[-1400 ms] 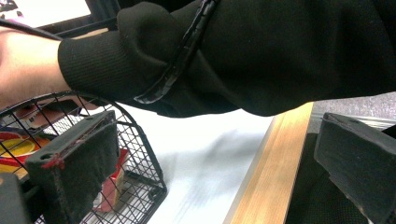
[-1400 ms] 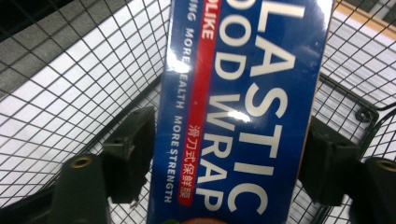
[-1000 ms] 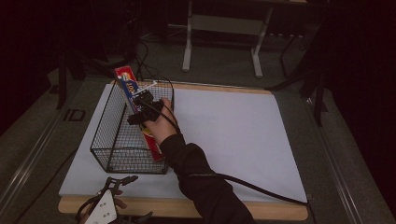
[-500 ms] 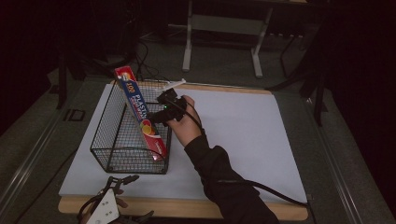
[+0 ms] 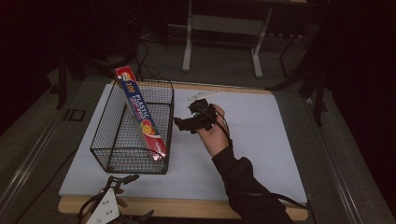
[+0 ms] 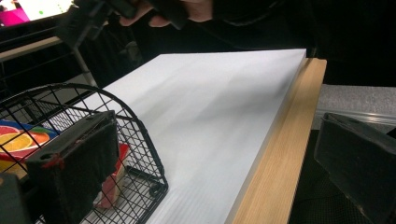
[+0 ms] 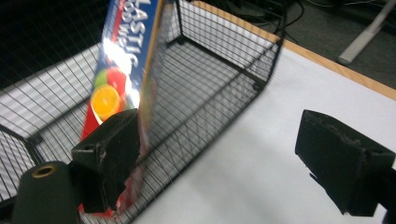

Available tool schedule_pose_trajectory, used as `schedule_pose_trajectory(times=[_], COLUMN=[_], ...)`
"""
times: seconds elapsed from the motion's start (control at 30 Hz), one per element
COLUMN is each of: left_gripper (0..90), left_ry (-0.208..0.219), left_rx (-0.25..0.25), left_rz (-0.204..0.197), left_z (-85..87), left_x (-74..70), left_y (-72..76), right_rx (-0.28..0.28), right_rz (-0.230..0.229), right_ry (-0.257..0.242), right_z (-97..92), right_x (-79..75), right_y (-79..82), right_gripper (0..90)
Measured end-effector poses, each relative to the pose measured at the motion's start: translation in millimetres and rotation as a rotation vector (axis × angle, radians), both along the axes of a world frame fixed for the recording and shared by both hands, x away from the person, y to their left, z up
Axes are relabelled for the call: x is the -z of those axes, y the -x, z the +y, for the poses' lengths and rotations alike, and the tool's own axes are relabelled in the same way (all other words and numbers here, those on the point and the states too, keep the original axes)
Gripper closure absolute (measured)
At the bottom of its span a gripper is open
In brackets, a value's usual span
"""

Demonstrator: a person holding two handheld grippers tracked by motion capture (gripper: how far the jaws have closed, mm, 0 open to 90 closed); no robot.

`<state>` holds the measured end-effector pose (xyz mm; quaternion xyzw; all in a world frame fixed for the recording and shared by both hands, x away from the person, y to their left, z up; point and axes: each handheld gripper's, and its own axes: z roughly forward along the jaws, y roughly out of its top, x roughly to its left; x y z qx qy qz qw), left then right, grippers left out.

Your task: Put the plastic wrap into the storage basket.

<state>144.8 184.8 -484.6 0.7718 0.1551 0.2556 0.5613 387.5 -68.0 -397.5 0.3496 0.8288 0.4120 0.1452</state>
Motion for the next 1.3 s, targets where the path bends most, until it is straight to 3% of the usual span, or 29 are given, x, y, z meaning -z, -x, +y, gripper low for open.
schedule_pose_trajectory(times=[0.63, 0.83, 1.3], left_gripper=[0.6, 0.6, 0.6], left_ry=[-0.003, -0.004, -0.009], left_rx=[0.001, 0.0, 0.001], left_rz=[0.001, 0.004, 0.007], left_z=[-1.7, -1.8, -3.3], left_x=[0.3, 0.4, 1.3], left_y=[-0.8, -1.1, -2.0], right_rx=[0.0, 0.027, 0.037], right_rz=[0.019, 0.032, 0.065], right_ry=[-0.029, -0.024, -0.007], right_z=[-62.5, -79.5, -101.5], right_x=[36.0, 51.7, 76.6], right_y=[34.7, 41.4, 63.1], right_gripper=[14.2, 14.2, 14.3])
